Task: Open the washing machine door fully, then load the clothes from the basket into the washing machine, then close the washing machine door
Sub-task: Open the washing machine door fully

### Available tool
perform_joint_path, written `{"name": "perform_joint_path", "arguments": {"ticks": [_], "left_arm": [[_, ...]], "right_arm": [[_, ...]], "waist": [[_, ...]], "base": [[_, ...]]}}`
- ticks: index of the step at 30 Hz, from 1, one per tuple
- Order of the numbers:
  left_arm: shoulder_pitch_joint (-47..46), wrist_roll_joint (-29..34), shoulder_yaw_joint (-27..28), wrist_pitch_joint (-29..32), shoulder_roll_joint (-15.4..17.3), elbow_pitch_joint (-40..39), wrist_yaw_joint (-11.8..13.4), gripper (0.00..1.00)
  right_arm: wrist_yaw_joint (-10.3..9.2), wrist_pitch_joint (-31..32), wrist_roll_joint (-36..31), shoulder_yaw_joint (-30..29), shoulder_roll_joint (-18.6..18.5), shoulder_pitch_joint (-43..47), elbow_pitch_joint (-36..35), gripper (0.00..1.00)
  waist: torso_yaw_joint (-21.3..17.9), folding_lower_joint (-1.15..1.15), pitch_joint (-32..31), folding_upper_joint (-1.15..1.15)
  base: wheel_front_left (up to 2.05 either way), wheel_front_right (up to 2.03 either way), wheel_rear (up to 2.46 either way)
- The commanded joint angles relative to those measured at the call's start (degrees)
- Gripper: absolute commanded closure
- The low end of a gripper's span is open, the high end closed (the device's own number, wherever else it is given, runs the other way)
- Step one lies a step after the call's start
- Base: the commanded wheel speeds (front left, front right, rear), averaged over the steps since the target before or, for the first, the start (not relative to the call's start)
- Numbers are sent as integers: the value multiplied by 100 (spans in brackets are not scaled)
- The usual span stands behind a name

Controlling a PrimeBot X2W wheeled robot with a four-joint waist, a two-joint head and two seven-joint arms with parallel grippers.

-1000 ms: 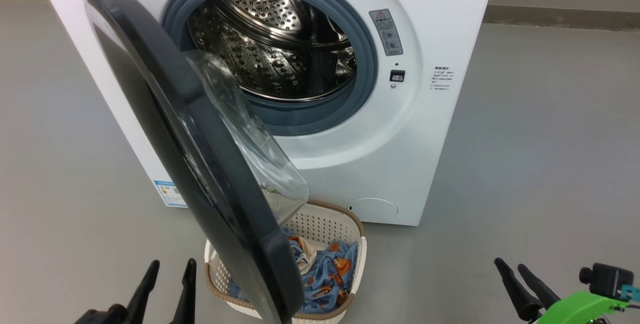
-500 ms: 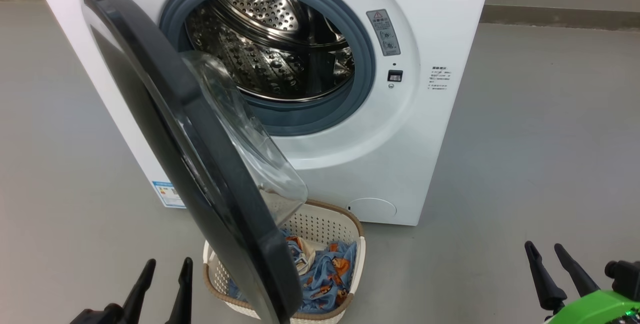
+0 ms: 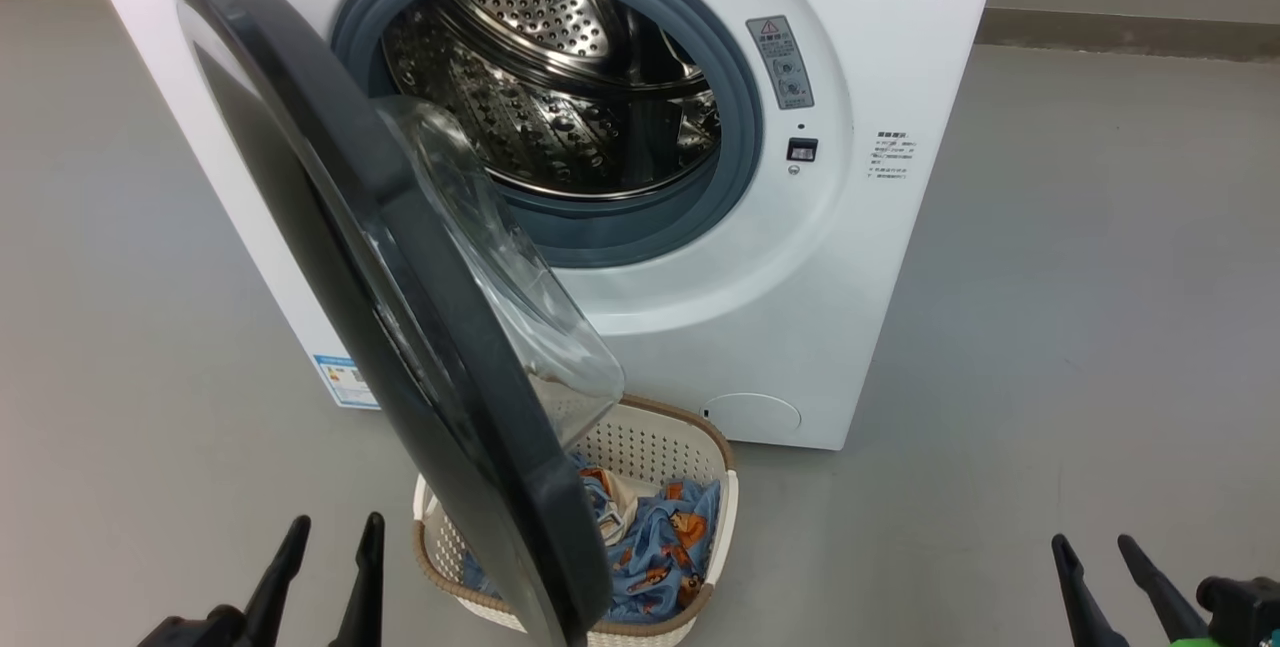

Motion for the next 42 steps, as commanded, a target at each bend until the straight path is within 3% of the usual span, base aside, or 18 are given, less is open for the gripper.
{"name": "perform_joint_path", "arguments": {"ticks": [1,9,10,11,12,20,28,36,42], "left_arm": [[-130,22,218,-37,46,-143,-10,0],[-182,-8,261,-37,14,-101,-10,0],[-194,-16,254,-37,8,-86,-10,24],[-214,-26,254,-37,-2,-74,-10,85],[-236,-72,284,-37,-36,-80,-10,100],[-408,-189,490,-37,-117,-738,-10,100],[-500,-69,513,-37,-219,-2629,-10,100],[-423,-47,-523,300,-82,-4071,-10,100],[-384,-123,-1336,757,-4,-4176,-10,100]], "right_arm": [[9,-69,-34,93,-99,28,-103,0],[9,-70,-67,33,-39,55,-54,0],[9,-70,-67,29,-35,52,-55,0],[9,-70,-69,21,-33,48,-60,0],[9,-70,-71,14,-32,43,-63,0],[9,-70,-70,-56,-8,59,-96,0],[9,-70,-72,-169,25,129,-144,0],[9,-70,-91,-255,49,191,-206,0],[9,-70,-116,-299,64,225,-233,0]], "waist": [[-6,0,5,0],[-38,0,43,0],[-36,0,46,0],[-33,0,49,0],[-29,0,52,0],[53,0,42,0],[181,0,-1,0],[278,0,-68,0],[307,0,-131,0]], "base": [[0,0,0],[0,0,0],[0,0,0],[0,0,0],[0,0,0],[0,0,0],[0,0,0],[0,0,0],[0,0,0]]}}
